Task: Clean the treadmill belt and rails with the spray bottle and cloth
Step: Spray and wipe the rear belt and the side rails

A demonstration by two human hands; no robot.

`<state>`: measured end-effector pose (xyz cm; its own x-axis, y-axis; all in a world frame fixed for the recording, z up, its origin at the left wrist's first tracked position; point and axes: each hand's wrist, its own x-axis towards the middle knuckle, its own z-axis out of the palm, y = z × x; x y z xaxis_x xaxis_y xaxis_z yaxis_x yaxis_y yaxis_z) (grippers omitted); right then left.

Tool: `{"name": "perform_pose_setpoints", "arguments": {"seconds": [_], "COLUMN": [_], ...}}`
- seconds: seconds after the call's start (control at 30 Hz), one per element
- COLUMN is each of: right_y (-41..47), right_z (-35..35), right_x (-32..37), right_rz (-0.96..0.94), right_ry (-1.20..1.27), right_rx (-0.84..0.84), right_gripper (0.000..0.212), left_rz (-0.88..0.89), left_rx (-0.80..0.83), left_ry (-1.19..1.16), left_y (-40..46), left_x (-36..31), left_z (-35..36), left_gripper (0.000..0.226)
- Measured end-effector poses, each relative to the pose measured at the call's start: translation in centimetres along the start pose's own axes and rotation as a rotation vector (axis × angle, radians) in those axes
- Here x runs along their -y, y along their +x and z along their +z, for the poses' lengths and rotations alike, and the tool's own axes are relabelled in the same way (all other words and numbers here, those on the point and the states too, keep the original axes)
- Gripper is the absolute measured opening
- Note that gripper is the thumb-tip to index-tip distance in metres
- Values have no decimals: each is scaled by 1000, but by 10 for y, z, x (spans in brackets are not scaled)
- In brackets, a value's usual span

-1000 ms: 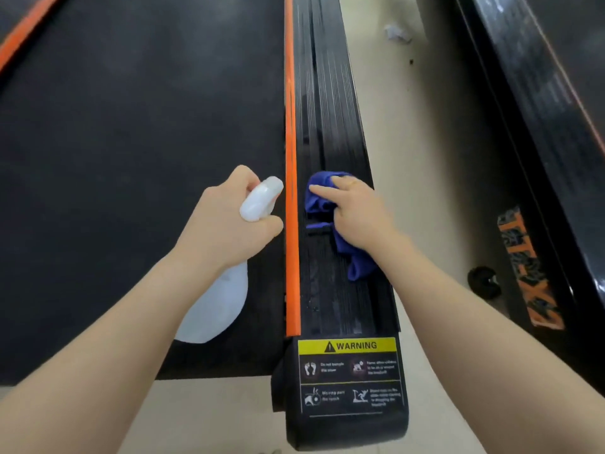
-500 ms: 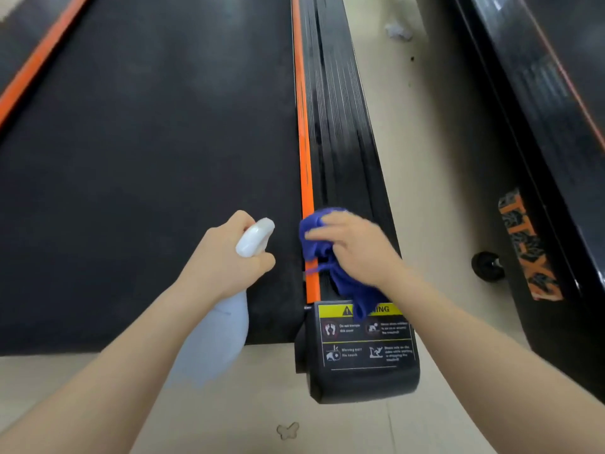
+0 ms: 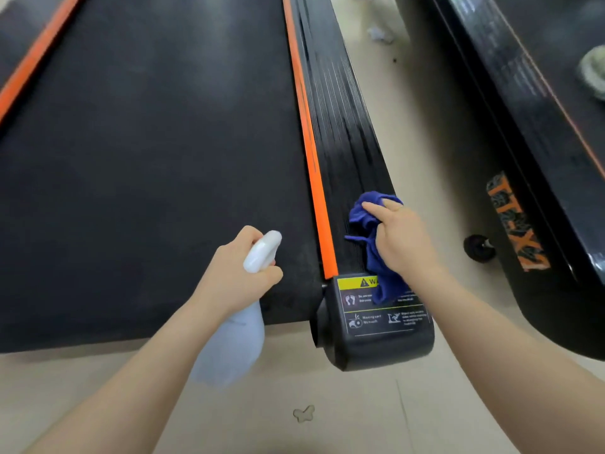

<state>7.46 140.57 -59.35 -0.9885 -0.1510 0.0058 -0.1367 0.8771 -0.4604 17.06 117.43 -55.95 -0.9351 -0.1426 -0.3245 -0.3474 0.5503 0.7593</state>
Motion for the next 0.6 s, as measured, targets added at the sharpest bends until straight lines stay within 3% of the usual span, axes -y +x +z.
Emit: {"name": "perform_pose_setpoints", "arguments": {"seconds": [0.07,0.17,0.23,0.3,0.37,0.43,0.5,0.6], "right_y": [-12,-26,-23,-28,-46,-70,-79,-67], "right_z": [15,44,66,82,97,108,111,93], "right_x": [24,75,97,110,123,132,129,111], "right_rz": [-50,-282,-262,-136,-149,-315,-477,-320], "right_ry": [-19,-40,-87,-92,-15,143,57,-47], "right_rx": [-21,154,211,136,46,76,159,44], "right_gripper": [58,59,51,52,46,33,42,48], "left_rz": [22,36,32,22,12,17,33,13], "left_rx": [-6,-66,-114,-153,-181,-208,-235,-227], "left_ry": [-58,-109,-103,-105,-115,-117,-135,-175], "left_y": [-5,-11,-16,-21,-24,-27,-30,-40], "left_x": [4,10,18,28,36,44,49,58], "left_z": [-5,-19,-28,-39,-46,-50,-52,-55], "left_gripper": [22,23,24,24,24,25,25,23]}}
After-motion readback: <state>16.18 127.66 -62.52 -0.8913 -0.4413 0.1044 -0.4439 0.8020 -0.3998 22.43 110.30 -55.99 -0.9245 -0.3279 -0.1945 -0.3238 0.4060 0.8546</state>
